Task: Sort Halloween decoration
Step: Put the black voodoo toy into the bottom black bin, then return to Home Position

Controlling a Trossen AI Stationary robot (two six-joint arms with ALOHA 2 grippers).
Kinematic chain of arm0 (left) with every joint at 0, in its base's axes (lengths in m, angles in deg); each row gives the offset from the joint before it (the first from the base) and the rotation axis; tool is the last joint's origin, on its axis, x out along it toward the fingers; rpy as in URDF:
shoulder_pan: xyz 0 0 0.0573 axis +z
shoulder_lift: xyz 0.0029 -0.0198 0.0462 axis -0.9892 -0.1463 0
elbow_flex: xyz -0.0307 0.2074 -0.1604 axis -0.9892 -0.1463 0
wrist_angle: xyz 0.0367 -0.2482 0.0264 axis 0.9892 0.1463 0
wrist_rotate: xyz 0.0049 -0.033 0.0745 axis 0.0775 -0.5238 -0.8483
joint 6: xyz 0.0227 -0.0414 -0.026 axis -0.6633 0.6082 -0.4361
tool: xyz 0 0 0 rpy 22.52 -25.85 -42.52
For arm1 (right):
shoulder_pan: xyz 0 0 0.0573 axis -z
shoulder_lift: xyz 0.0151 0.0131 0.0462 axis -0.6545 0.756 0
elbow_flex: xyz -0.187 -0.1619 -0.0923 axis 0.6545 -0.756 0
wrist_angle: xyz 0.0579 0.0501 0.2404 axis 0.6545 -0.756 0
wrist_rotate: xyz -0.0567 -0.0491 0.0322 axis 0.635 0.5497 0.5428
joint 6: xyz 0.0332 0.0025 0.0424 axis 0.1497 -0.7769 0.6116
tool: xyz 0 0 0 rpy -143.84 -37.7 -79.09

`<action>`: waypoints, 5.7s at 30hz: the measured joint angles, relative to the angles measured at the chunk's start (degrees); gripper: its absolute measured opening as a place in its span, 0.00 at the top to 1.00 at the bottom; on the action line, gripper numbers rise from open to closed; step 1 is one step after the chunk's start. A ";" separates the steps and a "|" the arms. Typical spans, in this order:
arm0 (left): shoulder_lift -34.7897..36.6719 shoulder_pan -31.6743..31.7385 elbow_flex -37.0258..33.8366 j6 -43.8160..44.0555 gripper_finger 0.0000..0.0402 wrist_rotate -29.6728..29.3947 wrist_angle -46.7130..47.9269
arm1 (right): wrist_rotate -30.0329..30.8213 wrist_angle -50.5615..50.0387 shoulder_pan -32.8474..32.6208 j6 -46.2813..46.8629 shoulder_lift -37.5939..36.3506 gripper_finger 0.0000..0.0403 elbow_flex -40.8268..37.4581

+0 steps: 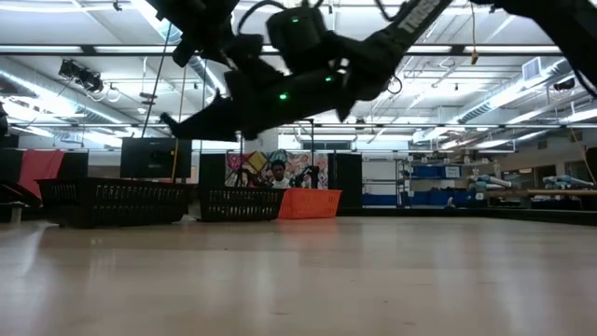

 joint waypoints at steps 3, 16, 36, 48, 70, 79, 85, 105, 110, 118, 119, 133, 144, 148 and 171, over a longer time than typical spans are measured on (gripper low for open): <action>0.00 0.00 0.00 0.00 1.00 0.00 -0.01 | -0.17 0.08 0.21 1.94 3.91 0.78 5.64; 0.00 0.01 0.00 0.00 1.00 -0.02 -1.03 | 1.00 0.06 1.12 9.72 15.24 0.78 19.82; 0.00 0.00 0.00 0.00 1.00 0.00 -1.04 | 2.40 -4.68 2.05 9.58 15.19 0.65 19.78; 0.00 0.02 0.00 0.00 1.00 -0.01 -1.06 | -4.55 -7.63 3.27 11.02 15.08 0.63 19.76; 0.00 0.02 0.00 0.00 1.00 -0.05 -1.04 | -10.25 -11.50 6.04 14.61 13.89 0.37 19.69; 0.00 0.02 0.00 0.01 1.00 -0.07 -1.08 | -13.62 -16.33 7.69 15.55 11.59 0.54 19.66; 0.00 0.02 0.00 0.00 1.00 -0.07 -0.93 | -13.75 -19.08 7.98 14.63 11.32 0.67 19.67; 0.07 -0.02 0.00 0.02 1.00 0.24 -0.95 | -5.74 -0.60 11.58 17.60 -14.17 0.81 -22.05; 0.04 -0.02 -0.01 0.02 1.00 0.16 -0.95 | 0.21 1.91 12.00 17.72 -24.91 0.81 -33.87; 0.04 -0.02 0.00 0.02 1.00 -0.09 -0.95 | 4.58 5.83 14.32 22.25 -41.95 0.81 -49.98; 0.04 -0.02 -0.02 0.02 1.00 -0.09 -0.95 | 3.83 6.18 15.14 23.15 -44.09 0.81 -51.77; 0.00 0.02 -0.01 0.02 1.00 -0.07 -0.95 | -3.78 7.21 25.96 30.71 -70.52 0.81 -65.10; 0.00 0.02 -0.02 0.02 1.00 -0.04 -0.95 | -3.40 0.30 26.58 35.55 -89.76 0.81 -68.95; 0.00 0.02 0.00 0.01 1.00 -0.04 -0.95 | -2.75 -7.10 26.56 36.56 -97.07 0.81 -69.75; 0.00 0.02 0.00 0.02 1.00 -0.01 -0.95 | 2.95 -37.75 26.56 35.94 -123.41 0.92 -69.83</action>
